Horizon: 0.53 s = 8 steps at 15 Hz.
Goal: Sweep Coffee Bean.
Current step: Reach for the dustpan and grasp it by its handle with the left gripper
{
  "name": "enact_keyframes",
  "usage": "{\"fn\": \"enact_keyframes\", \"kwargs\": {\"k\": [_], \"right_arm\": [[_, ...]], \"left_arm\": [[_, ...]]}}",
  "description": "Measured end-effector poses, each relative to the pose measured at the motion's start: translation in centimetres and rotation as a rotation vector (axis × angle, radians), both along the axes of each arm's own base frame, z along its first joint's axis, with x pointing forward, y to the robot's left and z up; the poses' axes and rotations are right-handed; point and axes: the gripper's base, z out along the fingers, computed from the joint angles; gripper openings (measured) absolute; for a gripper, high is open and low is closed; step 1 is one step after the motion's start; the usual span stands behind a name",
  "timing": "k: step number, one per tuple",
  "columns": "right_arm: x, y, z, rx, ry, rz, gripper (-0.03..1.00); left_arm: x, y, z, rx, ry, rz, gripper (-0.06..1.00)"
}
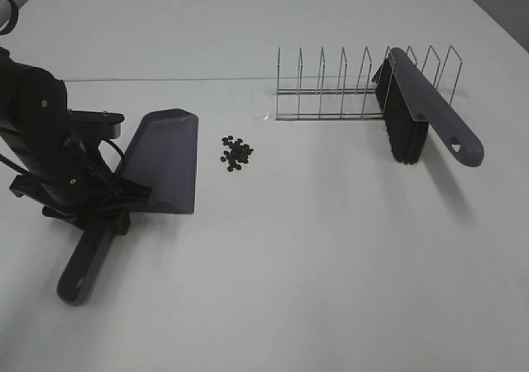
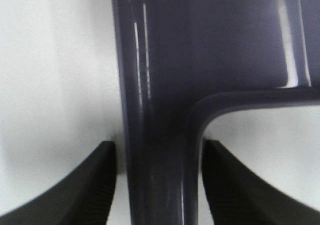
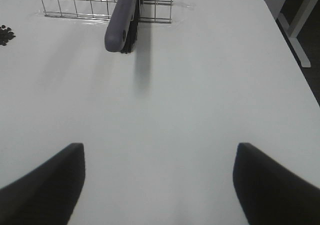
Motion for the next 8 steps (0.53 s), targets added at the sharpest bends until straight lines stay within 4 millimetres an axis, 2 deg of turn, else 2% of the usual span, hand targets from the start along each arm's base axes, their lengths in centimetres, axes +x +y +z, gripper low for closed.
{"fn": "enact_keyframes", "kwargs": {"k": [1, 2, 8], "right_arm": [[0.00, 0.00, 0.00, 0.000, 0.000, 0.000, 0.77], [0.00, 0.00, 0.00, 0.000, 0.000, 0.000, 0.77], [0.00, 0.00, 0.00, 0.000, 0.000, 0.000, 0.77]], "left_arm": [[0.05, -0.01, 0.00, 0.000, -0.001, -0.001, 0.40], [0.05, -0.02, 0.00, -0.002, 0.000, 0.007, 0.36], [0.05, -0.02, 0.00, -0.004, 0.001, 0.020, 0.36]]}}
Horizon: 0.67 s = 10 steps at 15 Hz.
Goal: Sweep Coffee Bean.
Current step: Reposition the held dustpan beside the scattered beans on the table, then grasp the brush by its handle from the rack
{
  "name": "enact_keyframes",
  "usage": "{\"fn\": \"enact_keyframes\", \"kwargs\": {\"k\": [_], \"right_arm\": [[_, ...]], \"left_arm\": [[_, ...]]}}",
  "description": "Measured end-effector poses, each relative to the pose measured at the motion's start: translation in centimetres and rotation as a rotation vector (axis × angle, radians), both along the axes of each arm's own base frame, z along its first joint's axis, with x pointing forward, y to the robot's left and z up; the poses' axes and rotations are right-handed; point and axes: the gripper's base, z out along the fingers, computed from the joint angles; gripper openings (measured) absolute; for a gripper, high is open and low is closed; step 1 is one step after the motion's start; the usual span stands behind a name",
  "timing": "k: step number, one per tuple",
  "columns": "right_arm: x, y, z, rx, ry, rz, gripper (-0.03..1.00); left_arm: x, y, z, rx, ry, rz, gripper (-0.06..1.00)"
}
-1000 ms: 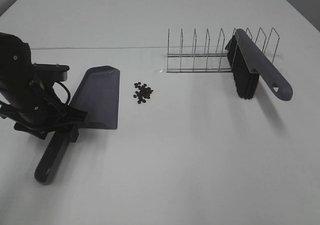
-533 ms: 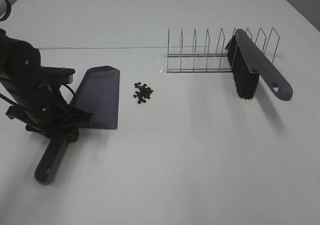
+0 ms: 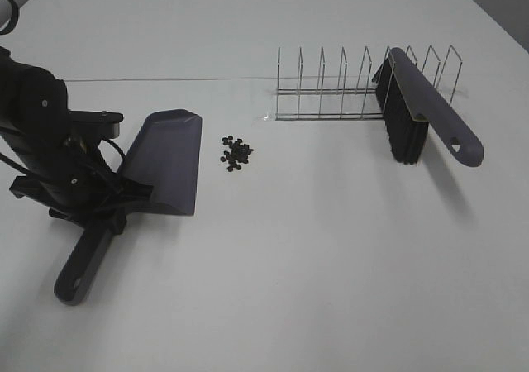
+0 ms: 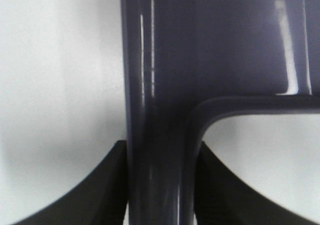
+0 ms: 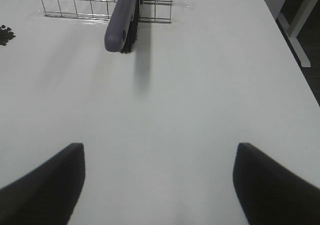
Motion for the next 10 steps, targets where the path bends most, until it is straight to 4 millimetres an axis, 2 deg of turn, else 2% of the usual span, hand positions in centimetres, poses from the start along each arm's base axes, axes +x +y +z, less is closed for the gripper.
{"fn": "enact_keyframes", "kwargs": {"k": [3, 7, 10], "right_arm": [[0.0, 0.0, 0.0, 0.000, 0.000, 0.000, 0.77], [0.1, -0.1, 0.0, -0.009, 0.006, -0.006, 0.77], [2.0, 0.0, 1.4, -0.012, -0.001, -0.007, 0.77]], "left_arm": [[-0.1, 0.1, 1.3, -0.002, -0.013, -0.001, 0.36], [-0.3, 0.1, 5.5, -0.037, -0.128, -0.002, 0.36], [-0.3, 0.1, 6.1, -0.042, -0.143, -0.003, 0.36]]}}
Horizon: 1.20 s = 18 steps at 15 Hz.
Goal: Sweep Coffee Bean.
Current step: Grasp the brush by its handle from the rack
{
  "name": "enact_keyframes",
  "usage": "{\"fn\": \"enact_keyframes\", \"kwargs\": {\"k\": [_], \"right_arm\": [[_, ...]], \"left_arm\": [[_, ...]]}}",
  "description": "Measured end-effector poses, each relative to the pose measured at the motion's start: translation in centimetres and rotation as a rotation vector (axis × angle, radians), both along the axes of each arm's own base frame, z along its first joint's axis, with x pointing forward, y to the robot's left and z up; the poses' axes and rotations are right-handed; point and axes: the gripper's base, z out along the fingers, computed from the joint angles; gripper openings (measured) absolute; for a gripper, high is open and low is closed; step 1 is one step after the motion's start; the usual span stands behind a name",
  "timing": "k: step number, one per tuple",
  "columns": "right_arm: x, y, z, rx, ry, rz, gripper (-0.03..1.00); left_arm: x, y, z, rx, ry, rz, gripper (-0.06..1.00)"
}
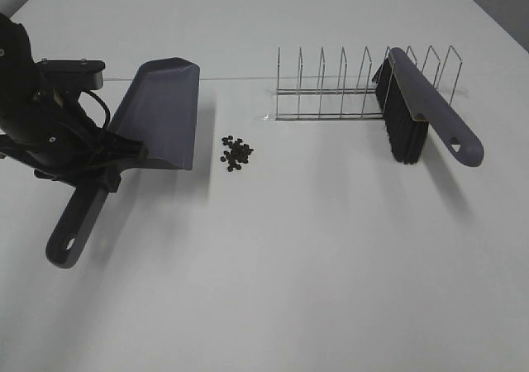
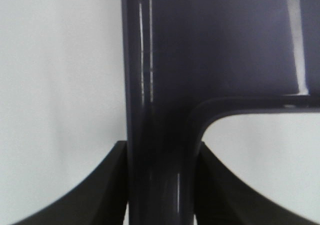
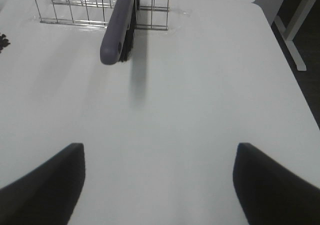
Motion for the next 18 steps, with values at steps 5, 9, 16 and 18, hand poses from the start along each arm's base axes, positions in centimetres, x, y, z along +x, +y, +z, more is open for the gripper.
{"fn": "enact_keyframes", "kwargs": {"k": [5, 9, 16, 18], "right_arm": [[7.0, 0.2, 2.5, -0.004, 0.106, 0.002, 0.72], [18.2, 0.7, 2.8, 0.019, 0.393, 0.006, 0.70], [32.4, 1.8, 0.3, 0.071, 0.571, 0.037, 0.70], [36.1, 2.4, -0.7, 0.067, 0.625, 0.052, 0.68]], "left_arm": [[0.0, 0.0, 0.0, 0.000, 0.000, 0.000, 0.36], [0.0, 0.0, 0.0, -0.001, -0.004, 0.000, 0.36], [0.0, 0.0, 0.0, -0.001, -0.004, 0.000, 0.36], [0.0, 0.0, 0.0, -0.001, -0.004, 0.000, 0.36]]}}
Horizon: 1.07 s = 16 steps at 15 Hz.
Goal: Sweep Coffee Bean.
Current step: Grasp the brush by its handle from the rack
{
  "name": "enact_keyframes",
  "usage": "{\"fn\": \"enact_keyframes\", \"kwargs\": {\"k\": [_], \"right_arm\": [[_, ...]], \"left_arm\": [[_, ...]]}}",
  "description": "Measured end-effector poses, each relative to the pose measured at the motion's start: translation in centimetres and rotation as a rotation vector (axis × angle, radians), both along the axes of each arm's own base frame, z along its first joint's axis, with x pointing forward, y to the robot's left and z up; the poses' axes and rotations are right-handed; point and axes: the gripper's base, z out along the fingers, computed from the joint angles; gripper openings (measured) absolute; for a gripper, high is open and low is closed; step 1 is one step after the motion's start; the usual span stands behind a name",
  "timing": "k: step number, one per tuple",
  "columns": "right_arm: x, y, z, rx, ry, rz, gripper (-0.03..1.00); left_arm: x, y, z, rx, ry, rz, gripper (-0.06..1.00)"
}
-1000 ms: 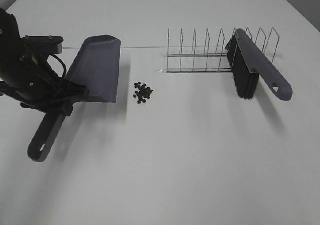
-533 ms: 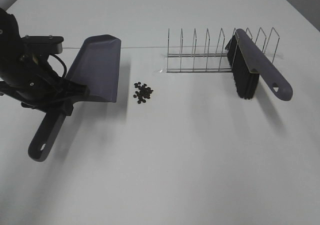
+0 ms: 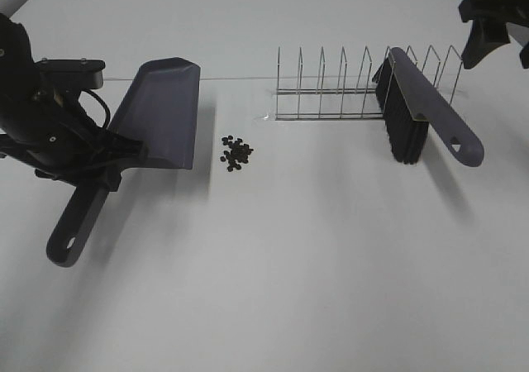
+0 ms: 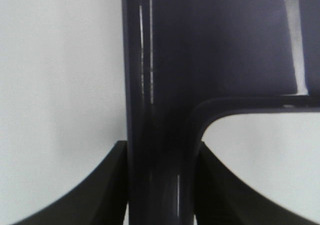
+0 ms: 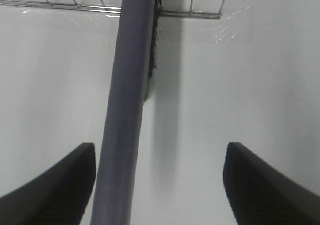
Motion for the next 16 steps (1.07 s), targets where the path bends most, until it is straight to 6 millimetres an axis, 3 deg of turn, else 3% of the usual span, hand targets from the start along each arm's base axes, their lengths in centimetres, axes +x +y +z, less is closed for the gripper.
{"fn": "enact_keyframes", "kwargs": {"k": [3, 7, 16], "right_arm": [[4.6, 1.0, -1.7, 0.021, 0.074, 0.020, 0.67], [9.1, 1.5, -4.3, 0.044, 0.125, 0.027, 0.67], [11.6, 1.6, -10.4, 0.051, 0.183, 0.013, 0.67]], "left_arm": [[0.0, 0.0, 0.0, 0.000, 0.000, 0.000, 0.36], [0.0, 0.0, 0.0, 0.000, 0.000, 0.000, 0.36], [0.0, 0.0, 0.0, 0.000, 0.000, 0.000, 0.36]]}}
